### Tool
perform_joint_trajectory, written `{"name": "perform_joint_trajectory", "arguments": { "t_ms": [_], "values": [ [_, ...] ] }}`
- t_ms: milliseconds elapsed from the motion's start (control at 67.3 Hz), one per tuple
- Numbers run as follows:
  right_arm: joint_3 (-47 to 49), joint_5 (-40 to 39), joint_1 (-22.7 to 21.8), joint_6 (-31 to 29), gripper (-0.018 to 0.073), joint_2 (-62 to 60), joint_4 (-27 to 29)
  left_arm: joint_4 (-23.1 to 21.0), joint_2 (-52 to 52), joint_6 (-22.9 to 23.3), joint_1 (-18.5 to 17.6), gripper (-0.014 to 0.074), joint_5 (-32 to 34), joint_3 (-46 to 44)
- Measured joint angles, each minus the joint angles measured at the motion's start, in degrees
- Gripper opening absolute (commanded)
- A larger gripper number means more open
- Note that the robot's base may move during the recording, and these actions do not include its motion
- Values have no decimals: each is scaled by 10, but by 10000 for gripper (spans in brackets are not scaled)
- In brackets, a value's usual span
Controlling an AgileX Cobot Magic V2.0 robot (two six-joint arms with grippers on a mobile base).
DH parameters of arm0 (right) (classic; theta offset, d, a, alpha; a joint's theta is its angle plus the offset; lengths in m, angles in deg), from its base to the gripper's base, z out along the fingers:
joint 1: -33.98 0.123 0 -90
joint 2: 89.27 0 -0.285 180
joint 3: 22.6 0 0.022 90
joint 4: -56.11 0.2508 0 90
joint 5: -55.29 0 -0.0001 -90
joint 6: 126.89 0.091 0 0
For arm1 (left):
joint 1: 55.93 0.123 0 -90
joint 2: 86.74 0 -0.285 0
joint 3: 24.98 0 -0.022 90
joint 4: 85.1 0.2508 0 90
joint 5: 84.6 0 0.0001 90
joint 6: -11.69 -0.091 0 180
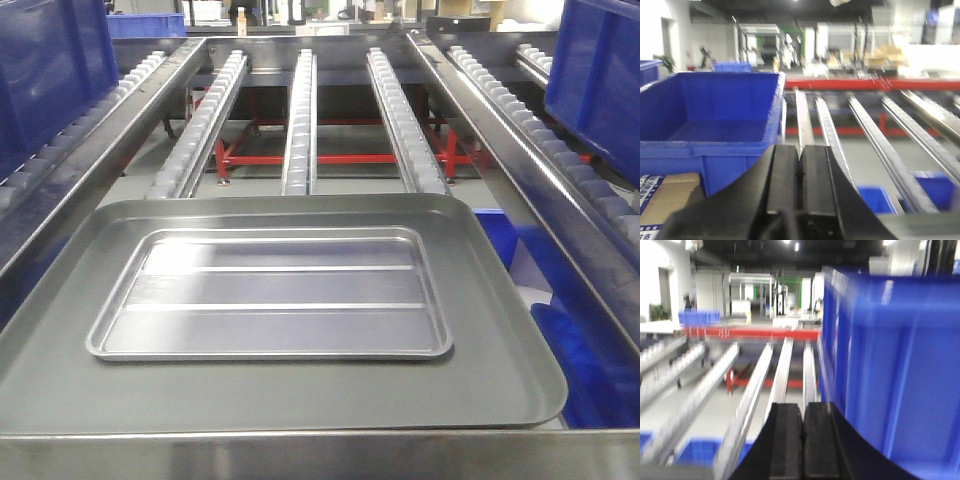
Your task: Grab silver tray and place in blue box
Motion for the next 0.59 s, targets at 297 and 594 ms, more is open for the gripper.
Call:
{"name": "perform_joint_trajectory", "arguments": {
  "t_ms": [297, 594],
  "values": [
    [113, 16, 66, 10, 426, 143, 0, -36, 192, 0, -103, 277, -163, -177],
    [142, 25, 278, 11, 427, 330, 0, -96, 379, 0, -237, 300, -121, -182]
  ]
}}
